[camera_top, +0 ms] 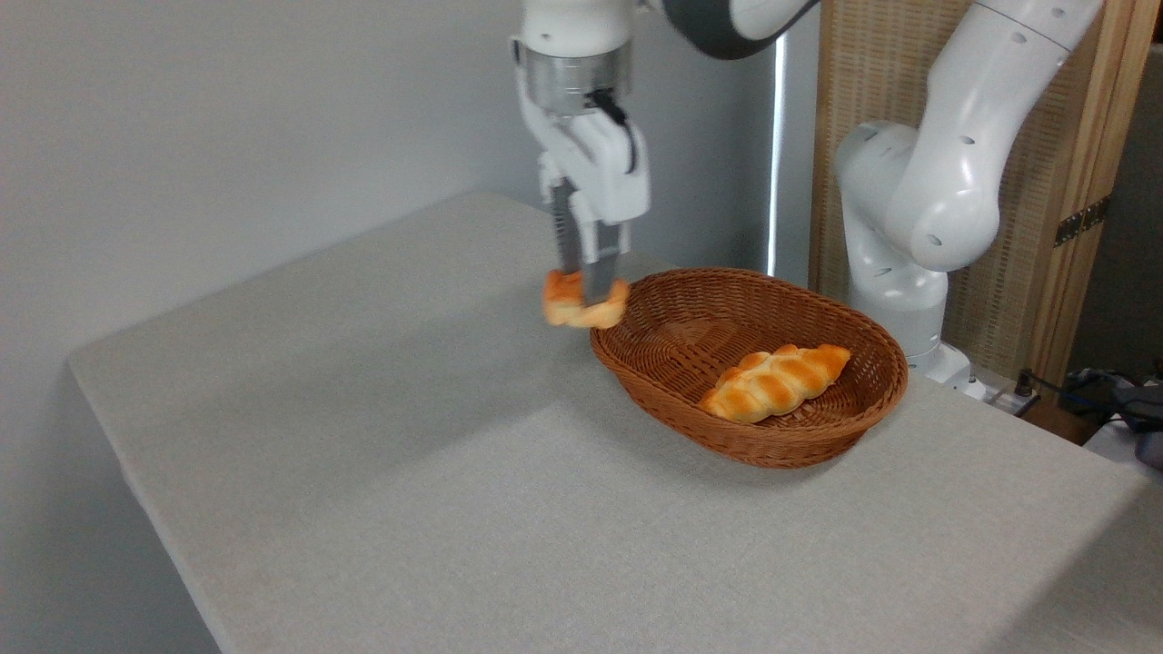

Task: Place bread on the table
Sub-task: 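Lift the bun out of the basket and lower it onto the table, then open the gripper to release the bun and raise it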

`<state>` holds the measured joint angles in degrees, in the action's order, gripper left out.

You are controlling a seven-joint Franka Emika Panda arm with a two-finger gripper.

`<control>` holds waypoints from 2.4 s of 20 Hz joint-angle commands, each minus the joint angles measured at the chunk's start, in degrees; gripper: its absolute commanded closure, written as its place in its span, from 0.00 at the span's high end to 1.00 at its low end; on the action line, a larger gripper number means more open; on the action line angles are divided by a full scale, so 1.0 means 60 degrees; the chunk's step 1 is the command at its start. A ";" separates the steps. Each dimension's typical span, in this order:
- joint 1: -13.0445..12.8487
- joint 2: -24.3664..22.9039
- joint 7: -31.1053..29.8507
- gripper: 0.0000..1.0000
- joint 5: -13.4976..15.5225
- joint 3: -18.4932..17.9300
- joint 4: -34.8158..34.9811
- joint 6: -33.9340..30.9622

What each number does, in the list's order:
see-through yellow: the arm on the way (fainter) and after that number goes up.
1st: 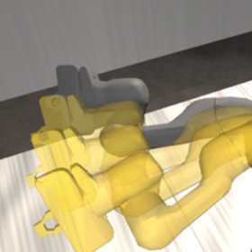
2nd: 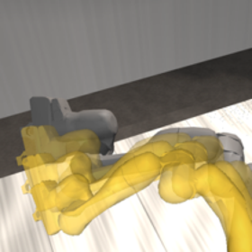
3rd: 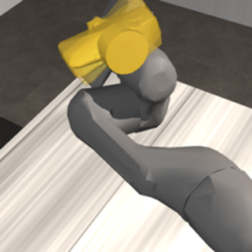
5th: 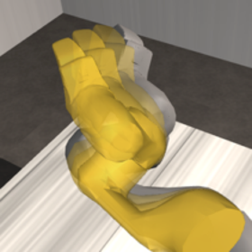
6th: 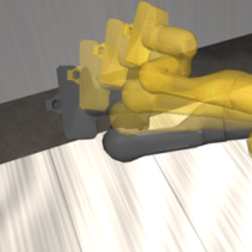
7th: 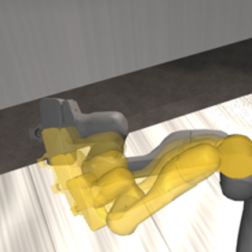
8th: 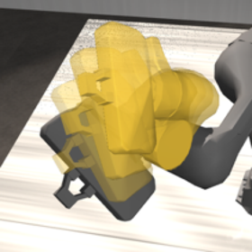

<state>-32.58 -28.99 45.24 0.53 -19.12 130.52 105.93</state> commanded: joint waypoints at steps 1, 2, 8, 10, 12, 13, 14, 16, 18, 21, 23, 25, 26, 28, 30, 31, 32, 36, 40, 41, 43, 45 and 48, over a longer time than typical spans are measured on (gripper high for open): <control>-0.0342 0.1592 0.0150 0.49 0.0043 -0.0372 -0.1010 0.1136; -0.0342 0.1928 0.0150 0.49 0.0072 -0.0358 -0.1171 0.1414; -0.0327 0.3922 0.0121 0.60 0.0248 -0.0358 -0.2359 0.2498; -0.0327 0.4187 0.0121 0.74 0.0204 -0.0358 -0.2359 0.2953; -0.0342 0.4304 0.0150 0.81 0.0117 -0.0358 -0.2344 0.3087; -0.0342 0.4334 0.0150 0.91 0.0087 -0.0358 -0.2344 0.3102; -0.0342 0.4392 0.0150 0.97 -0.0029 -0.0358 -0.2344 0.3102; -0.0327 0.4407 0.0150 1.00 -0.0308 -0.0358 -0.2330 0.3102; -0.0342 0.4407 0.0150 1.00 -0.0323 -0.0358 -0.2330 0.3102; -0.0327 0.4422 0.0150 1.00 -0.0309 -0.0358 -0.2330 0.3102; -0.0342 0.4422 0.0150 1.00 -0.0323 -0.0358 -0.2330 0.3102; -0.0327 0.4422 0.0150 1.00 -0.0323 -0.0358 -0.2315 0.3102; -0.0327 0.4422 0.0150 1.00 -0.0323 -0.0358 -0.2315 0.3102; -0.0327 0.4422 0.0150 1.00 -0.0323 -0.0358 -0.2315 0.3102; -0.0327 0.4422 0.0150 1.00 -0.0323 -0.0358 -0.2315 0.3087; -0.0327 0.4408 0.0150 1.00 -0.0323 -0.0358 -0.2315 0.3087; -0.0342 0.4407 0.0150 1.00 -0.0323 -0.0358 -0.2315 0.3087; -0.0327 0.4408 0.0106 1.00 -0.0323 -0.0358 -0.2329 0.3087; -0.0313 0.4320 -0.0332 1.00 -0.0133 -0.0329 -0.2694 0.2839; -0.0298 0.4320 -0.0377 1.00 -0.0075 -0.0329 -0.2957 0.2519; -0.0254 0.4349 -0.0392 1.00 0.0246 -0.0329 -0.3644 0.1409; -0.0196 0.4407 -0.0392 1.00 0.0263 -0.0372 -0.4479 0.0192; 0.0301 0.4393 -0.0961 1.00 0.0291 -0.0387 -0.5315 -0.0792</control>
<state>-33.01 -3.05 42.84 1.15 -20.84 104.25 107.27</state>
